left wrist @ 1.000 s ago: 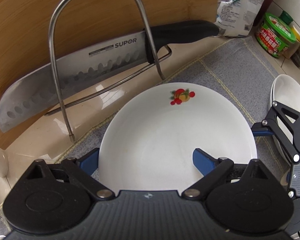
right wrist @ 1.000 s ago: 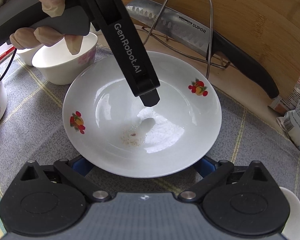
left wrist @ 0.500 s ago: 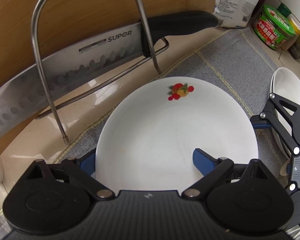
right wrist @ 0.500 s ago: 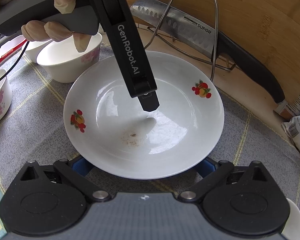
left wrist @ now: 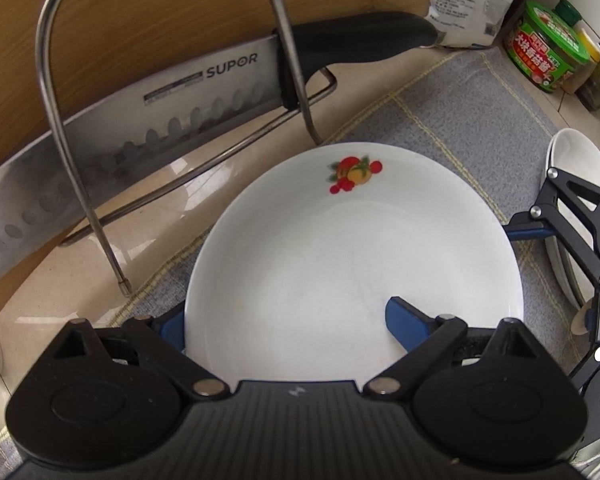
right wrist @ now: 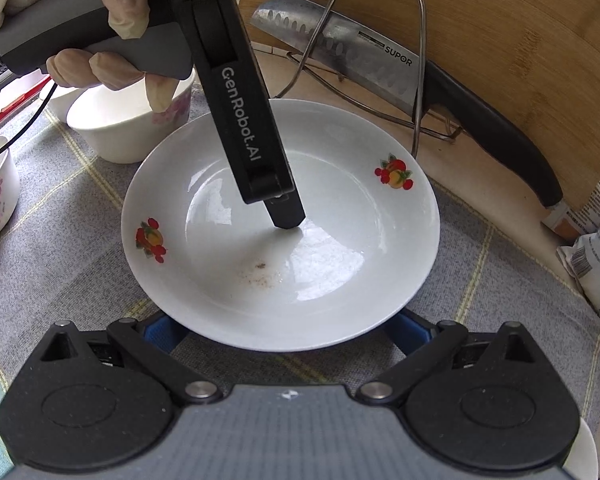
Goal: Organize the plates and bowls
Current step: 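Lift the fruit-print plate off the towel with the left gripper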
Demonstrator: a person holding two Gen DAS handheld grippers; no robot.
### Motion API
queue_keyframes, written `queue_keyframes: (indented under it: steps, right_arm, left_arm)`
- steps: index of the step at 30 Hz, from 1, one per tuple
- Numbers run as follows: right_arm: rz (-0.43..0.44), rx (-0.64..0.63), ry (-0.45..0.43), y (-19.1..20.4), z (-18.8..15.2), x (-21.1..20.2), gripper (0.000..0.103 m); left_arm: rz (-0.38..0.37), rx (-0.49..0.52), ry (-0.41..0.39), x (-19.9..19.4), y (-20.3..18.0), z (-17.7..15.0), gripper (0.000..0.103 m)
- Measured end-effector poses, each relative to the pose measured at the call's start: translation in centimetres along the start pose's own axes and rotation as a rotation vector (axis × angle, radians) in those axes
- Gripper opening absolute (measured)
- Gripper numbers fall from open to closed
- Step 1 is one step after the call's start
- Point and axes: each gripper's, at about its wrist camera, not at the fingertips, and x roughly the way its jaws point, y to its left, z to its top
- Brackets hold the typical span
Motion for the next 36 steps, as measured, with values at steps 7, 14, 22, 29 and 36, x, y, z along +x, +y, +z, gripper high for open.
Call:
queue_keyframes:
  steps: [7, 14, 22, 29, 36]
  right_arm:
    - [0.004, -0.032, -0.014, -0.1, -0.3, -0.4, 0.103]
    - [0.023, -0.085, -0.021, 0.2, 0.2, -0.1, 0.103]
    - [0.043, -0.077, -0.021, 0.1, 0.4, 0.3, 0.103]
    - [0.027, -0.08, -0.041, 0.5, 0.1, 0.0, 0.103]
    - [0.032, -0.081, -0.054, 0.9, 0.5, -0.4, 0.103]
  left_arm:
    - [-0.006, 0.011, -0.01, 0.0, 0.0, 0.1, 0.096]
    - [-0.028, 0.008, -0.019, -0.2, 0.5, 0.0, 0.096]
    - [-0.045, -0.006, -0.029, -0.4, 1.0, -0.1, 0.096]
    - [-0.026, -0.008, -0.026, -0.4, 0.9, -0.2, 0.096]
    - [-0.02, -0.024, -0.041, -1.1, 1.1, -0.6, 0.096]
